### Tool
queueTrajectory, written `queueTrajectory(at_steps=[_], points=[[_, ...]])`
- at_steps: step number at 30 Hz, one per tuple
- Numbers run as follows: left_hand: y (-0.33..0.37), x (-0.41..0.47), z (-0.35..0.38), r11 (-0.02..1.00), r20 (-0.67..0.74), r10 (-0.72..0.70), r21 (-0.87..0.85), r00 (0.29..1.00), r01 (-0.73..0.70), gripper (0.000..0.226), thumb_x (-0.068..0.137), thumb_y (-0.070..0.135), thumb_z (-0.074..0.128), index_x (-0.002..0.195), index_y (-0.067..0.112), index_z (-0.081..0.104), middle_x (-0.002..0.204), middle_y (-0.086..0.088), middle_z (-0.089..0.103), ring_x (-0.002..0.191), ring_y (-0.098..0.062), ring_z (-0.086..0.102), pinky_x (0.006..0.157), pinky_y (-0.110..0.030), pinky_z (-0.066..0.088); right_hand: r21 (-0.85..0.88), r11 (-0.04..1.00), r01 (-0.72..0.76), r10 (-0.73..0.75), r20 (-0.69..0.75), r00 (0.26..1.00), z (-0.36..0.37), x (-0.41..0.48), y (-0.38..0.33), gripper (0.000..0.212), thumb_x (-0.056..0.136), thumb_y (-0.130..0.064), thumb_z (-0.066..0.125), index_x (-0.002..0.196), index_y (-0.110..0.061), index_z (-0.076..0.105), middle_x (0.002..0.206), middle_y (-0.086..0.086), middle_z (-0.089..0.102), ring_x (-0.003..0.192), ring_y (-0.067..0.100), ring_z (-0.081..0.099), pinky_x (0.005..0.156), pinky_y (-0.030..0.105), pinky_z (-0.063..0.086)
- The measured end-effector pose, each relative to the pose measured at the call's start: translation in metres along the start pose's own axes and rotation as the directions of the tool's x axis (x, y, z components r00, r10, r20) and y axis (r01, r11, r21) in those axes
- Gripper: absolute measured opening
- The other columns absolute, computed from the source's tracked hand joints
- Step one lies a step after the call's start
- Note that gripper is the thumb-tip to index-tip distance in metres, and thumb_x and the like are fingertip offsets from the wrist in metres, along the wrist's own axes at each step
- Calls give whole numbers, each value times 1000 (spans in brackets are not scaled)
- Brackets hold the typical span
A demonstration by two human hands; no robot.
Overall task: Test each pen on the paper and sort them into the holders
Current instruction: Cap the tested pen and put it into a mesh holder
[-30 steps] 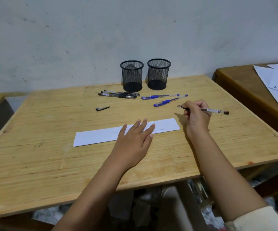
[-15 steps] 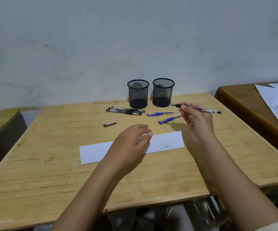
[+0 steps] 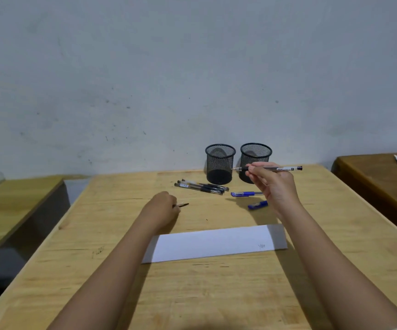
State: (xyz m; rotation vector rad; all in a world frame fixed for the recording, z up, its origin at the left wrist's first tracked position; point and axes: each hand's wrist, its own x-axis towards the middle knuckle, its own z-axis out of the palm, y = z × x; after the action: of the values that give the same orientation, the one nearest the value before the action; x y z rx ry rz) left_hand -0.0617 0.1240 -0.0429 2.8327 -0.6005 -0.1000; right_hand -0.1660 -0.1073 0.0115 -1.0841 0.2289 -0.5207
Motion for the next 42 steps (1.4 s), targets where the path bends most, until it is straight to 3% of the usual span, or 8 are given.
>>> queueTrajectory(at_steps=[4, 8, 14, 20, 29, 33, 38, 42], points=[[4, 3, -3, 1000, -41, 3, 8, 999, -3, 22, 91, 19, 53, 90, 3, 68, 91, -8, 54, 79, -24, 56, 63, -30, 40, -18, 999, -29, 30, 29, 999, 7, 1, 7, 8, 77, 8, 65, 80, 1, 64, 69, 7, 71, 64, 15, 69, 62, 15, 54], [8, -2, -8, 963, -130, 41, -259, 991, -74, 12, 87, 15, 59, 89, 9, 69, 90, -9, 67, 82, -23, 62, 73, -35, 50, -47, 997, -66, 69, 60, 996, 12, -2, 14, 8, 76, 10, 65, 79, 3, 64, 68, 9, 71, 63, 16, 69, 60, 15, 54], [37, -19, -16, 795, -270, 109, -554, 957, -247, 13, 83, 10, 67, 95, 9, 72, 81, 1, 66, 72, -3, 59, 63, -3, 42, -104, 990, -100, 109, 84, 991, 23, -8, 26, 10, 75, 11, 65, 74, 1, 64, 67, 10, 70, 60, 16, 67, 58, 16, 54], [50, -27, -22, 711, -312, 166, -620, 936, -332, 11, 83, 13, 68, 93, 12, 73, 90, -4, 73, 80, -11, 64, 74, -18, 48, -118, 988, -98, 109, 97, 989, 22, -12, 22, 9, 76, 12, 63, 74, 3, 63, 64, 9, 70, 58, 15, 67, 58, 16, 54], [67, -31, -32, 573, -354, 143, -732, 924, -369, 12, 86, 8, 63, 84, 17, 69, 70, 8, 65, 68, -1, 60, 70, -15, 46, -102, 993, -58, 77, 194, 978, 26, -20, 13, 9, 77, 9, 64, 77, 0, 65, 69, 7, 73, 63, 13, 69, 62, 17, 53], [73, -31, -38, 542, -387, 110, -749, 916, -381, 12, 87, 10, 61, 85, 18, 68, 72, 4, 66, 75, -13, 64, 76, -25, 50, -34, 997, -69, 73, 166, 983, 28, -23, 11, 8, 77, 5, 65, 80, -2, 65, 67, 4, 71, 63, 11, 68, 61, 18, 49], [65, -27, -50, 471, -373, 124, -793, 919, -386, 10, 85, 11, 65, 83, 19, 71, 67, 11, 66, 67, 0, 60, 70, -16, 47, -61, 997, -43, 56, 233, 971, 28, -23, -8, 6, 79, 4, 64, 84, 0, 66, 73, 5, 68, 69, 12, 67, 66, 15, 53], [51, -24, -62, 515, -322, 101, -793, 941, -326, 8, 84, 16, 67, 88, 19, 73, 77, -2, 70, 71, -2, 58, 72, -21, 44, -143, 989, 32, -4, 190, 982, 19, -16, -18, 12, 76, 2, 68, 88, 0, 69, 76, 7, 69, 73, 15, 67, 68, 18, 52]])
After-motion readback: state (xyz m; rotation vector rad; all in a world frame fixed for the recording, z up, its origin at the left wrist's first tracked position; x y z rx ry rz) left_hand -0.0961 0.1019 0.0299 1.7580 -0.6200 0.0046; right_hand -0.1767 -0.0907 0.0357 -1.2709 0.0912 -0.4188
